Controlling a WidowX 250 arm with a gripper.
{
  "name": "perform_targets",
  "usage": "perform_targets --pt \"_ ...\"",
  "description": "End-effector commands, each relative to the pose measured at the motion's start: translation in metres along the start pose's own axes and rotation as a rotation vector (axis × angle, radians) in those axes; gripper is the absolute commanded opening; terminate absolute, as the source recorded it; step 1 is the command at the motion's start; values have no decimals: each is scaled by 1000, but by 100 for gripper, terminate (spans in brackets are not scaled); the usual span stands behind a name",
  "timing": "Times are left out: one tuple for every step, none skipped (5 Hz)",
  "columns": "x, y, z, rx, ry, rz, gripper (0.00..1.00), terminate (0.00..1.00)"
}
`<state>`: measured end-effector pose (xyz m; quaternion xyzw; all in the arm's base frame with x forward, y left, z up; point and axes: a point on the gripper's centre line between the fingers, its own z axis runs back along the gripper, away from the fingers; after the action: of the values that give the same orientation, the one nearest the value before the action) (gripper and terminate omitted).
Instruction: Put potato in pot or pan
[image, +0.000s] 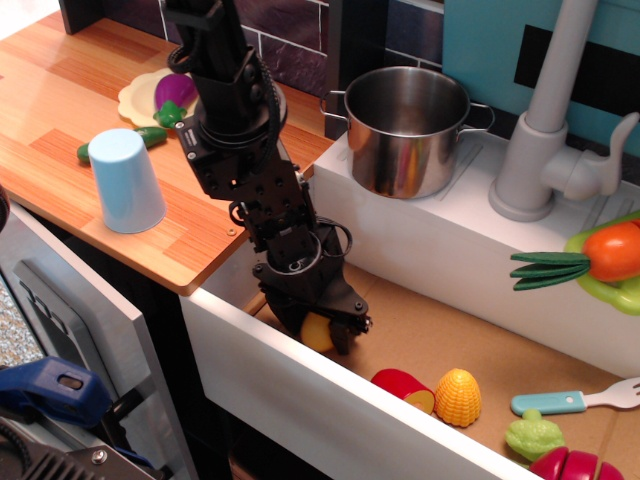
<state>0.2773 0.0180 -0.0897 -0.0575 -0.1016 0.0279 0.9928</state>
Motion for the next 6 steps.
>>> perform_targets --pt "12 -12 26 71 -4 -8 0 0" --pt "18 -19 58 162 -5 -12 0 0" --pt "32 -21 97 268 -19 -27 0 0" --pt "52 -22 137 354 -57 -71 0 0" --pt "78 -21 164 359 -174 -152 0 0" --pt "103 -23 182 390 -197 -236 0 0"
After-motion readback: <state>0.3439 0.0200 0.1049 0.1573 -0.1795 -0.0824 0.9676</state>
